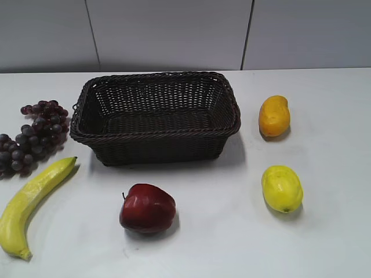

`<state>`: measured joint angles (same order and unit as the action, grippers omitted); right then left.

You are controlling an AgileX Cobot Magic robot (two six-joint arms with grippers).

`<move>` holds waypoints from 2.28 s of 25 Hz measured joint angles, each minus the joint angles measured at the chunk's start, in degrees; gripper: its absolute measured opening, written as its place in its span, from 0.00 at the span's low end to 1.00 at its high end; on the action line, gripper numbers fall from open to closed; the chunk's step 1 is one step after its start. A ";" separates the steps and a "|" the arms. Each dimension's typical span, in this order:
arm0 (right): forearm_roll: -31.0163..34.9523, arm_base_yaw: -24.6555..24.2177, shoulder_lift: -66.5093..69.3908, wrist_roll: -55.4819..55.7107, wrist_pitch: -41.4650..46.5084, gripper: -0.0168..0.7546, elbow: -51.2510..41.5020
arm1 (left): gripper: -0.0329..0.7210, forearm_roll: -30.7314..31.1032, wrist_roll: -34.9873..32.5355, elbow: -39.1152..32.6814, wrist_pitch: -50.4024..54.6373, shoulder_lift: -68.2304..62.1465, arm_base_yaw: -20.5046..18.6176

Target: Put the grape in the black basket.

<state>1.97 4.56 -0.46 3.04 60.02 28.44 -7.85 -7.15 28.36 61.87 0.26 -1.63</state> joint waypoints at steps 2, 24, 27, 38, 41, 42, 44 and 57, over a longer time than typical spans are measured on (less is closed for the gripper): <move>0.00 0.00 0.00 0.00 0.00 0.79 0.00 | 0.89 0.00 0.00 0.00 0.00 0.00 0.00; 0.00 0.00 0.00 0.00 0.00 0.79 0.00 | 0.84 -3.23 0.00 1.18 -2.72 -3.79 0.00; 0.00 0.00 0.00 0.00 0.00 0.79 0.00 | 0.84 -5.31 0.00 2.53 -8.81 -10.00 0.00; 0.00 0.00 0.00 0.00 0.00 0.79 0.00 | 0.84 -9.94 -4.47 7.53 -24.60 -46.55 0.05; 0.00 0.00 0.00 0.00 0.00 0.79 0.00 | 0.84 -10.52 -6.96 12.09 -24.84 -57.39 0.10; 0.00 0.00 0.00 0.00 0.00 0.79 0.00 | 0.84 -10.56 -7.41 14.00 -24.84 -61.14 0.10; 0.00 0.00 0.00 0.00 0.00 0.79 0.00 | 0.84 -10.62 -7.98 17.91 -24.53 -67.75 0.10; 0.00 0.00 0.00 0.00 0.01 0.79 0.00 | 0.92 -4.32 -10.82 32.60 -27.98 -100.36 6.44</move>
<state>1.97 4.56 -0.46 3.04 60.04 28.44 -12.17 -17.97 60.96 33.89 -100.10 4.81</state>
